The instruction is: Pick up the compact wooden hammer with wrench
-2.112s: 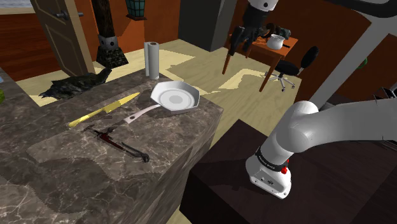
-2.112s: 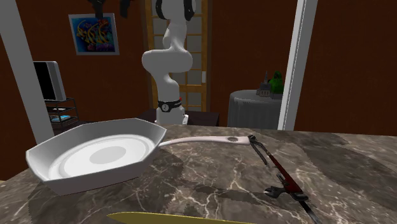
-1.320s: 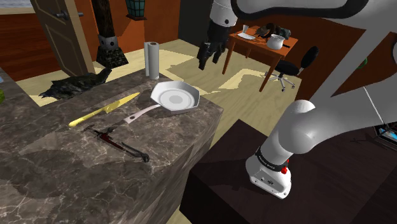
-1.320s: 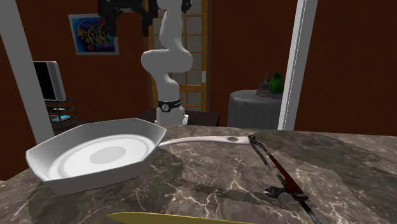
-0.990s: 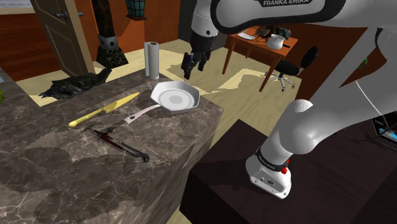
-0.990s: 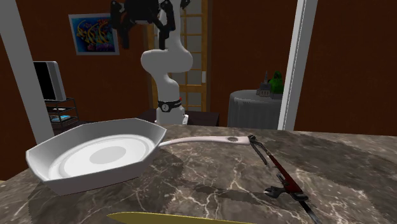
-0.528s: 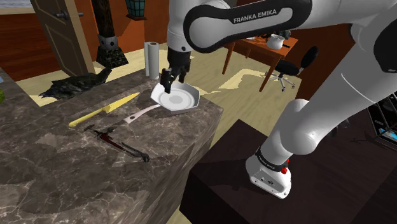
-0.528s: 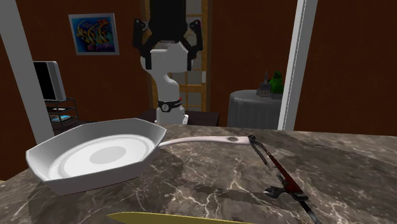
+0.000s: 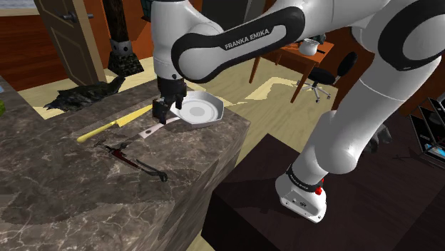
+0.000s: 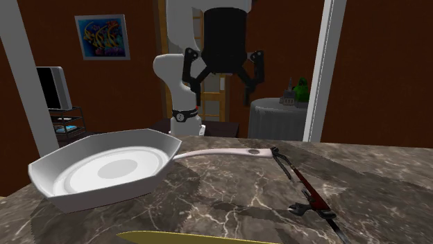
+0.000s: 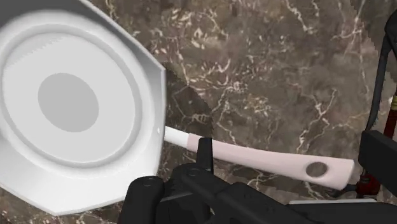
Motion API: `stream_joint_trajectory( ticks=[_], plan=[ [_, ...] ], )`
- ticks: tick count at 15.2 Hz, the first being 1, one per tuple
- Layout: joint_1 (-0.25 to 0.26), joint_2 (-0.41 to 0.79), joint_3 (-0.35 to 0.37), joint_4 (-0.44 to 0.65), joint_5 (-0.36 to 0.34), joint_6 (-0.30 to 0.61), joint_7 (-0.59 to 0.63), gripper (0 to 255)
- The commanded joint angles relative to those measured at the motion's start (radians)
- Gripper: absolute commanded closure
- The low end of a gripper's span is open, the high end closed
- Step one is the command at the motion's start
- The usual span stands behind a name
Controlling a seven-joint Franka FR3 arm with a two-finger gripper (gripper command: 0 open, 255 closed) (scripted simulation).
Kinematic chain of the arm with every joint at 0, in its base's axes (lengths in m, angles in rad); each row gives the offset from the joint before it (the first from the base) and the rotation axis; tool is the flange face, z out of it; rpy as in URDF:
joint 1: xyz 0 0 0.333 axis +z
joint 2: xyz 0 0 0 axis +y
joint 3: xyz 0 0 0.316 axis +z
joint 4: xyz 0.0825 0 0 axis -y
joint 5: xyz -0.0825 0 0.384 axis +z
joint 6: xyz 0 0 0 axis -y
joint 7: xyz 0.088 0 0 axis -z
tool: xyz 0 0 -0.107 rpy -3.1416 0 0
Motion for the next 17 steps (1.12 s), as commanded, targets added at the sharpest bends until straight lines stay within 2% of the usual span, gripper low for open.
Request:
stream_joint_trajectory(
  ticks=[1, 13, 17],
  plan=[
    [0.016, 0.065, 0.018, 0.04, -0.021, 0.016, 0.017, 0],
    [0.162, 0.453, 0.07, 0.343, -0.169, 0.034, 0.104, 0],
    [0.167, 0.481, 0.062, 0.327, -0.183, 0.076, 0.113, 0]
  ],
)
